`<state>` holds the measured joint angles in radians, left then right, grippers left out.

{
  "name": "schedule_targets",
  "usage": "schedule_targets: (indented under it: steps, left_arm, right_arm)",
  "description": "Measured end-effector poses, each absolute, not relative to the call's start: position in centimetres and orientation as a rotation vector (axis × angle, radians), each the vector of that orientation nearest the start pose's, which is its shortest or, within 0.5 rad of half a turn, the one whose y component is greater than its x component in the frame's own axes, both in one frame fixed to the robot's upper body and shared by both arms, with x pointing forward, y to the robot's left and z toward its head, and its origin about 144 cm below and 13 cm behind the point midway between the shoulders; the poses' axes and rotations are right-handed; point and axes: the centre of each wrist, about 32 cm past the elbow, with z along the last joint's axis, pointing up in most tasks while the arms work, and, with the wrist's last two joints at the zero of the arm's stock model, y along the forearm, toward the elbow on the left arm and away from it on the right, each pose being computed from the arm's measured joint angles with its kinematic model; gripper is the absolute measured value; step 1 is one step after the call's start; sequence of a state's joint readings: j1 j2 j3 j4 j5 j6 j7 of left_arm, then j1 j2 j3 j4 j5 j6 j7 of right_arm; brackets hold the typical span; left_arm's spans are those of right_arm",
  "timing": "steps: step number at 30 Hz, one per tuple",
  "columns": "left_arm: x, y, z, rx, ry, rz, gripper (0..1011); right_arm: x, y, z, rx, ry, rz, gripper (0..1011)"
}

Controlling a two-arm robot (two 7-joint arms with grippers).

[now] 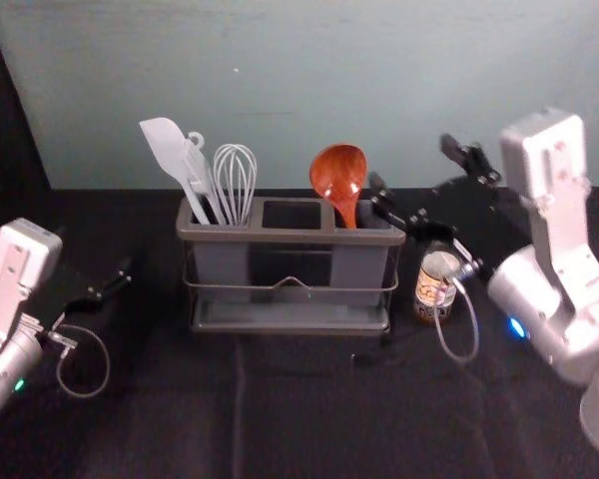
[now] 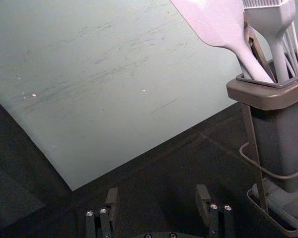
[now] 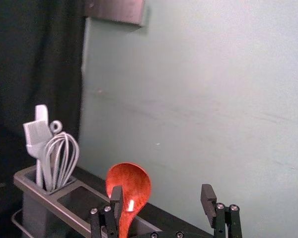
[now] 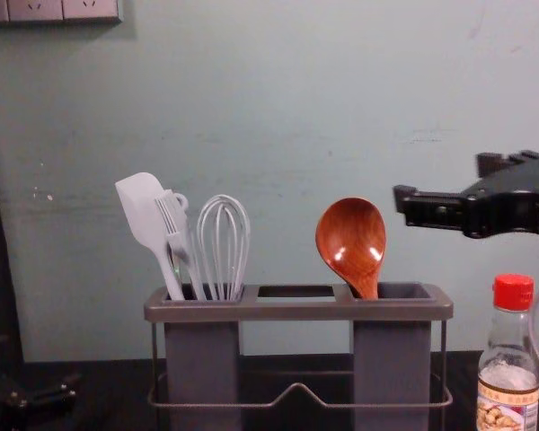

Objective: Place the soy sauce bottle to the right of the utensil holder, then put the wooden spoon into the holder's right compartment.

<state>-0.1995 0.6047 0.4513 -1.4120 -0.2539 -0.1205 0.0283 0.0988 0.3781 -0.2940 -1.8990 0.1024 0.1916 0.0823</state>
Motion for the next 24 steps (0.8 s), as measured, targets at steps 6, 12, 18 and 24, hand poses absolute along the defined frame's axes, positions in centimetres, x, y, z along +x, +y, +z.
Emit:
schedule_targets:
  steps: [6,12,18,24]
  left_arm:
    - [48.9,31.0,114.0,0.304,-0.285,1.248,1011]
    - [48.9,31.0,114.0,0.304,-0.285,1.248,1012]
    - [48.9,31.0,114.0,0.304,-0.285,1.248,1012]
    - [48.9,31.0,114.0,0.304,-0.285,1.248,1011]
  right_arm:
    - [42.2,-20.8,122.8,-0.039,-0.372,-1.253,1002]
    - [40.1,-20.7,120.2,0.007,-0.437,-1.301,1002]
    - [38.6,-20.7,118.1,0.018,-0.454,-1.326,1002]
    - [37.6,-20.9,116.6,0.015,-0.432,-1.345,1002]
